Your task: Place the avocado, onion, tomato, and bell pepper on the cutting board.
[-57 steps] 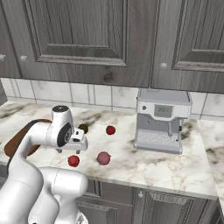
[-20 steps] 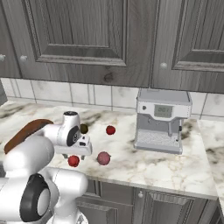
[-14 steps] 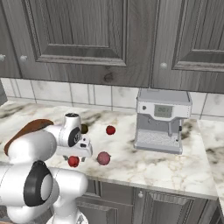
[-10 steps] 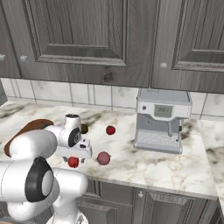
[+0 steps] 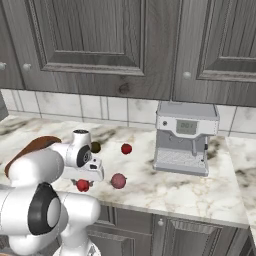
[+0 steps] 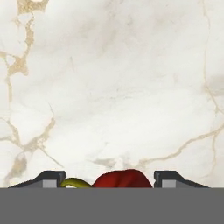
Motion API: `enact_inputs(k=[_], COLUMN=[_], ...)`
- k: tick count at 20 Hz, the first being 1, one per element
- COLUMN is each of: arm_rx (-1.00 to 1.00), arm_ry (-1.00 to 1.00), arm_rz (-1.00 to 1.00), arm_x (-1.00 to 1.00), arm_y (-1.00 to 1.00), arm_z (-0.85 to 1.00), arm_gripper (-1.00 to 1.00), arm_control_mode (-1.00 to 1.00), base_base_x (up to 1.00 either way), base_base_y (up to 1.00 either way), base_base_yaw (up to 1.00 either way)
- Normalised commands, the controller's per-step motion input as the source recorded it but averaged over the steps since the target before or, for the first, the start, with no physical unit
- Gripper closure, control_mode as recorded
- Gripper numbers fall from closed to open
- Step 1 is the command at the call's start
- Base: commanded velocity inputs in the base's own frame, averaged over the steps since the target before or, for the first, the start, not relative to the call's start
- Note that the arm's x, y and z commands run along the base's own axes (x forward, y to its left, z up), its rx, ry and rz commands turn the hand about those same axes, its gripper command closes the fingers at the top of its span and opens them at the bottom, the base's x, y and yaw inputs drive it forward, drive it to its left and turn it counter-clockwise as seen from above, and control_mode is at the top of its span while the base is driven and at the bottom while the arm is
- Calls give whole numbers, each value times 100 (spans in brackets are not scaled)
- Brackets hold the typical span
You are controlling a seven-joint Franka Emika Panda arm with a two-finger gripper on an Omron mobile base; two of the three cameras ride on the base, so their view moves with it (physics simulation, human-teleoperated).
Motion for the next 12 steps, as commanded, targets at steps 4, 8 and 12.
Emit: enact_inputs(k=[4,8,12], arm_rx=[0,0,0], arm_ry=[-8,-14,-14], arm_rz=[0,0,1], arm_x=[-22,-1,0], arm_y=[0,2,7], arm_z=[4,44,67], arm_gripper=[100,100,100], arm_control_mode=[-100,-100,-100], base_base_x=[0,0,0], base_base_y=[0,0,0], base_base_yaw=[0,0,0])
